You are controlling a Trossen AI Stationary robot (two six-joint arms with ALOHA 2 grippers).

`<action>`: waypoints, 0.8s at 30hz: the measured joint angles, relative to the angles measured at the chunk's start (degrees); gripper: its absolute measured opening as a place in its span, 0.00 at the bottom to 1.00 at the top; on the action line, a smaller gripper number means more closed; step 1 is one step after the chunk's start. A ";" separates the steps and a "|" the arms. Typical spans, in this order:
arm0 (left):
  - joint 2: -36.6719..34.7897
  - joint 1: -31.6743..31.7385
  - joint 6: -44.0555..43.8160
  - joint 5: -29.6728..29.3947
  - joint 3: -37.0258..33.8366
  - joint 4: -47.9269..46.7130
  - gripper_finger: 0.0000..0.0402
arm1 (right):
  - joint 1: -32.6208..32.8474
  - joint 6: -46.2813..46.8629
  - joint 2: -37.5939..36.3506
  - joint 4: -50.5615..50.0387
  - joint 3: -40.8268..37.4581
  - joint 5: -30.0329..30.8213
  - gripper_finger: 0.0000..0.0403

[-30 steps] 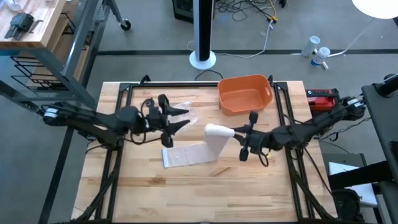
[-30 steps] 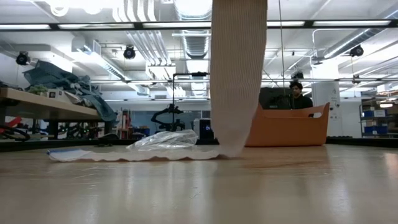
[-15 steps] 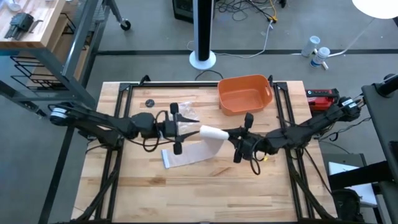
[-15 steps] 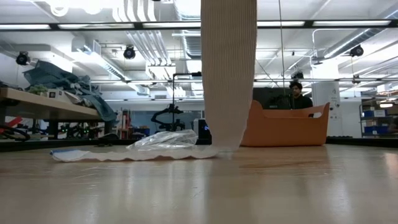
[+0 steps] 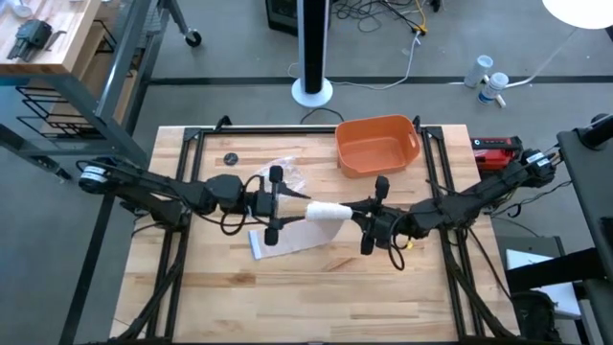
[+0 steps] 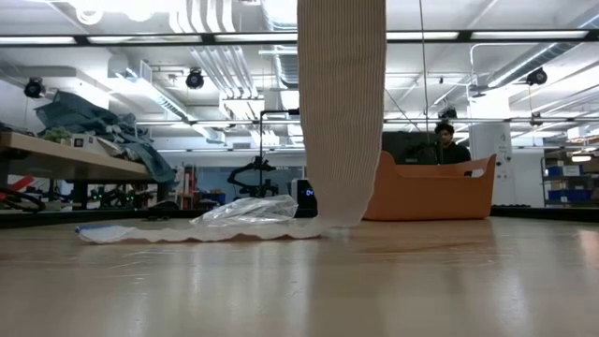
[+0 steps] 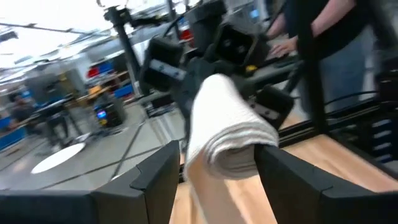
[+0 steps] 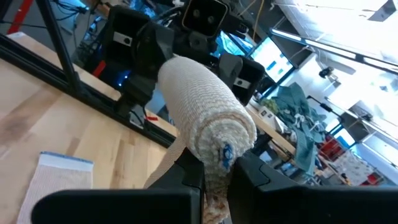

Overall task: Roll bandage
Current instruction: Roll the brown bandage

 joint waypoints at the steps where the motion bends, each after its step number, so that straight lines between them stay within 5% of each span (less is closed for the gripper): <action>1: 0.00 0.00 -0.01 0.38 0.00 0.20 0.50 | 0.00 0.29 0.00 0.01 0.00 0.04 0.07; 7: 0.73 0.00 2.62 -0.24 -0.02 2.41 0.39 | -0.17 1.37 0.08 0.11 0.01 0.53 0.07; 14: 4.35 -0.11 10.77 -0.86 -0.09 5.22 0.05 | -0.58 6.39 1.31 0.04 0.02 0.06 0.07; 17: 4.55 -0.31 14.32 -2.61 -0.13 6.20 0.04 | -0.90 11.05 1.53 0.14 0.02 0.56 0.07; 24: 3.97 -4.52 31.61 -18.04 -0.13 5.00 0.01 | -3.14 34.76 -1.70 -5.29 0.00 -7.82 0.35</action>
